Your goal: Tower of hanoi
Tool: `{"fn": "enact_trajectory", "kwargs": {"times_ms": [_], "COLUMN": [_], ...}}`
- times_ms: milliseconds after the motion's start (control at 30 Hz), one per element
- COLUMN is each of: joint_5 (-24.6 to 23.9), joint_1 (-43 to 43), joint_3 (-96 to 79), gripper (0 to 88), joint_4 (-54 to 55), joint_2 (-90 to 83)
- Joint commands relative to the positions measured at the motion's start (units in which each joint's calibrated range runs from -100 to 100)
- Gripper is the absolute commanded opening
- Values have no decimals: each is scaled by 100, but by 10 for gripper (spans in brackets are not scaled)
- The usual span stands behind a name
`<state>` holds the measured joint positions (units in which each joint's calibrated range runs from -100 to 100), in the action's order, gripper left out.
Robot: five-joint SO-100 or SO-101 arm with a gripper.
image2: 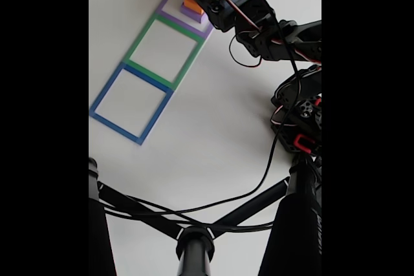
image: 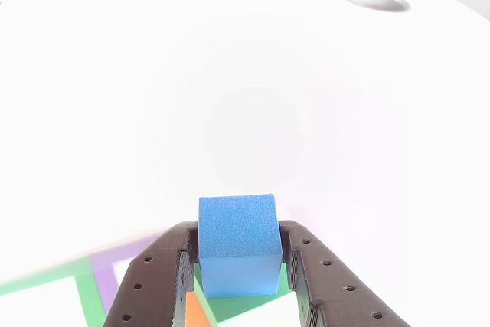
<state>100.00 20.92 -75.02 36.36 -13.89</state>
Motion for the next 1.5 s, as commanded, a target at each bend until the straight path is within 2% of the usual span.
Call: {"fn": "enact_trajectory", "kwargs": {"times_ms": [0, 233, 400, 533, 633, 867, 1067, 1233, 1467], "joint_5": [0, 0, 0, 0, 0, 0, 0, 0, 0], "joint_1": [-40, -97, -184, -280, -308, -308, -404, -625, -1027], "joint_3": [229, 257, 366, 657, 1339, 4093, 6229, 7602, 8220], "gripper": [34, 18, 20, 17, 16, 14, 11, 9, 11], "joint_4": [138, 24, -794, -2121, -3644, -7498, -9773, -11069, -11660], "joint_2": [-61, -222, -892, -1853, -2491, -2951, -2790, -2628, -2644]}}
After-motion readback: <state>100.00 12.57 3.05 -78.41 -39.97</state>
